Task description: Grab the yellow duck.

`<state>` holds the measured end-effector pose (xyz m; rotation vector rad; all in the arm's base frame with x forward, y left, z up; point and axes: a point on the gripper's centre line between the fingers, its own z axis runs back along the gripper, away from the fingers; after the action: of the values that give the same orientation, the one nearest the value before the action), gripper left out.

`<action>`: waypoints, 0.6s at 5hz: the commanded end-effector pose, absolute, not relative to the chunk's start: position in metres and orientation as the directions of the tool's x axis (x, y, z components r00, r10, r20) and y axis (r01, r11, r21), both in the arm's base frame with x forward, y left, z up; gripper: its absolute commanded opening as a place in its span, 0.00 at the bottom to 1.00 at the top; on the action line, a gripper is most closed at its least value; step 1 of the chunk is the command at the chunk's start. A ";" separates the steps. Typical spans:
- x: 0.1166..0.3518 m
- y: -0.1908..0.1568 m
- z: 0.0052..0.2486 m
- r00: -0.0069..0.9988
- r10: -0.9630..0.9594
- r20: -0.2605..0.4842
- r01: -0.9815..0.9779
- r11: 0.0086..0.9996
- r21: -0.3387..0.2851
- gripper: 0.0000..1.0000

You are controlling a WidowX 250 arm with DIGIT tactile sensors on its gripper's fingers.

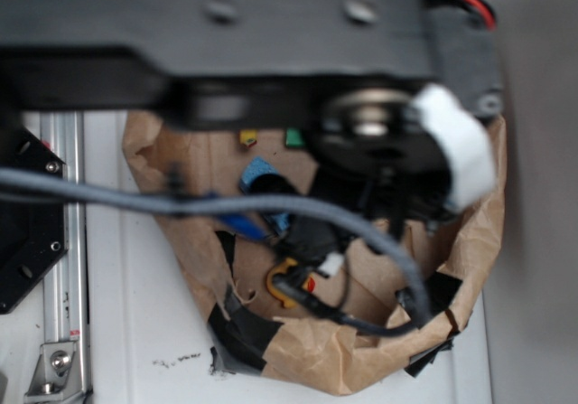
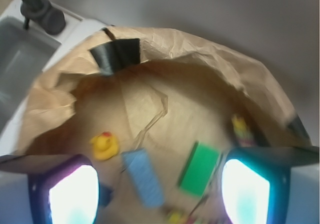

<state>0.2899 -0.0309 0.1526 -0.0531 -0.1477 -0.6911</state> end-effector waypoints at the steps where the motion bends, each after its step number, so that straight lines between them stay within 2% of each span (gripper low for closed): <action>1: 0.288 -0.046 0.139 0.561 -0.812 0.160 0.827 0.543 -0.146 1.00; 2: 0.278 -0.051 0.119 0.475 -0.876 0.087 0.880 0.474 -0.032 1.00; 3: 0.271 -0.055 0.099 0.412 -0.907 0.092 0.910 0.415 0.017 1.00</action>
<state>0.2782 -0.0428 0.0855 -0.0638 -0.0298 -1.1156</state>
